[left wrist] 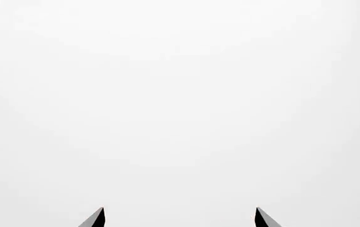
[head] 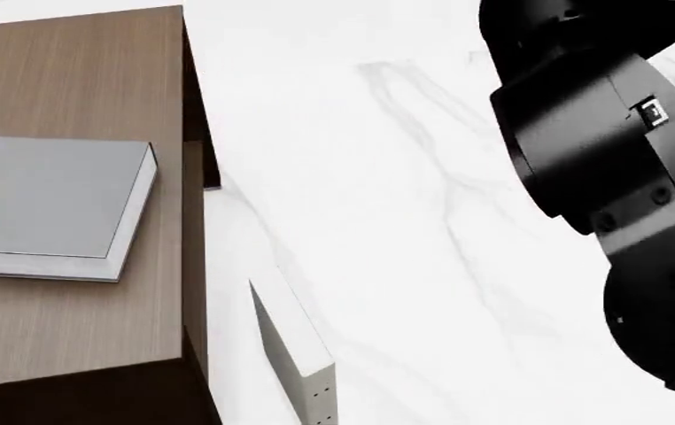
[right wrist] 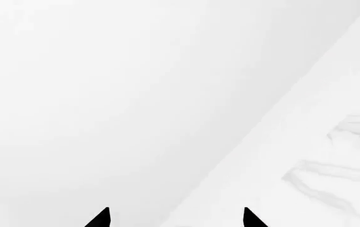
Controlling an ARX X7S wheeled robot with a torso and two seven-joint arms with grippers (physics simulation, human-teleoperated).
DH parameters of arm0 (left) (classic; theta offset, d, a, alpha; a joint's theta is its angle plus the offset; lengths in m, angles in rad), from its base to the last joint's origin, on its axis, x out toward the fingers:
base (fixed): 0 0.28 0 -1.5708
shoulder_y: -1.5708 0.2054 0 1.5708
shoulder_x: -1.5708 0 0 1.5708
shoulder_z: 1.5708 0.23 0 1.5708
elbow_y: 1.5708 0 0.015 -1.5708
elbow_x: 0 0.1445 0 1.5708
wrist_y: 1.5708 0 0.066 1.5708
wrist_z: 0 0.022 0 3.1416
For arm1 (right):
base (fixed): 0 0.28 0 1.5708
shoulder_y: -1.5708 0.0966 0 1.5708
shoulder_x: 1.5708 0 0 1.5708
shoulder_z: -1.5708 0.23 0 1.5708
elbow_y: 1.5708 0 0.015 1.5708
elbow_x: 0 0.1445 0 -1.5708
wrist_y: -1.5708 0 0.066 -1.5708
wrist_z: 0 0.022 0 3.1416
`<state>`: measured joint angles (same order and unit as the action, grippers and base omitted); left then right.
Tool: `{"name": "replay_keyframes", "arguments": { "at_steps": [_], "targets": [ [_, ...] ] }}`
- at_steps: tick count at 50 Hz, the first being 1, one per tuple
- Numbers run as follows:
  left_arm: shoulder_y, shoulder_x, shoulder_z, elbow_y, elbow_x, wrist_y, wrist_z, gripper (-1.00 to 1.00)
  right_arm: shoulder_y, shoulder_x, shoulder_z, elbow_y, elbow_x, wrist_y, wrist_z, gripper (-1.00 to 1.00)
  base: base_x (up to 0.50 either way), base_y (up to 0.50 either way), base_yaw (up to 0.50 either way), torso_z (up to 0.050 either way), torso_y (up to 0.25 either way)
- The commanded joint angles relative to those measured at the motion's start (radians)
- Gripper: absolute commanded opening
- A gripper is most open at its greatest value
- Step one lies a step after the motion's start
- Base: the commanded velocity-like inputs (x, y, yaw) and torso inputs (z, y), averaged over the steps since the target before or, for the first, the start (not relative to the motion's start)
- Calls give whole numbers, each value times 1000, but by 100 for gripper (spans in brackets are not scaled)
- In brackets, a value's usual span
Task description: Pick up the book in the middle and place it on the cabinet shelf.
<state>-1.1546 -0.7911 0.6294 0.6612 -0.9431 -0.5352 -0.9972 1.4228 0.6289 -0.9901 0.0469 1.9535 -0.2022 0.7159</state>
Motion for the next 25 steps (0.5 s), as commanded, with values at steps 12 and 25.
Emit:
{"name": "replay_keyframes", "arguments": {
  "at_steps": [12,25],
  "targets": [
    [-360,203,-38,-411,-19,-21,224,100,231,126,-97,-56,-329,129,171,100,0,0,0,0,0],
    [-408,244,0,-495,27,-16,283,100,209,146,-96,-59,-341,121,168,100,0,0,0,0,0]
  ]
}}
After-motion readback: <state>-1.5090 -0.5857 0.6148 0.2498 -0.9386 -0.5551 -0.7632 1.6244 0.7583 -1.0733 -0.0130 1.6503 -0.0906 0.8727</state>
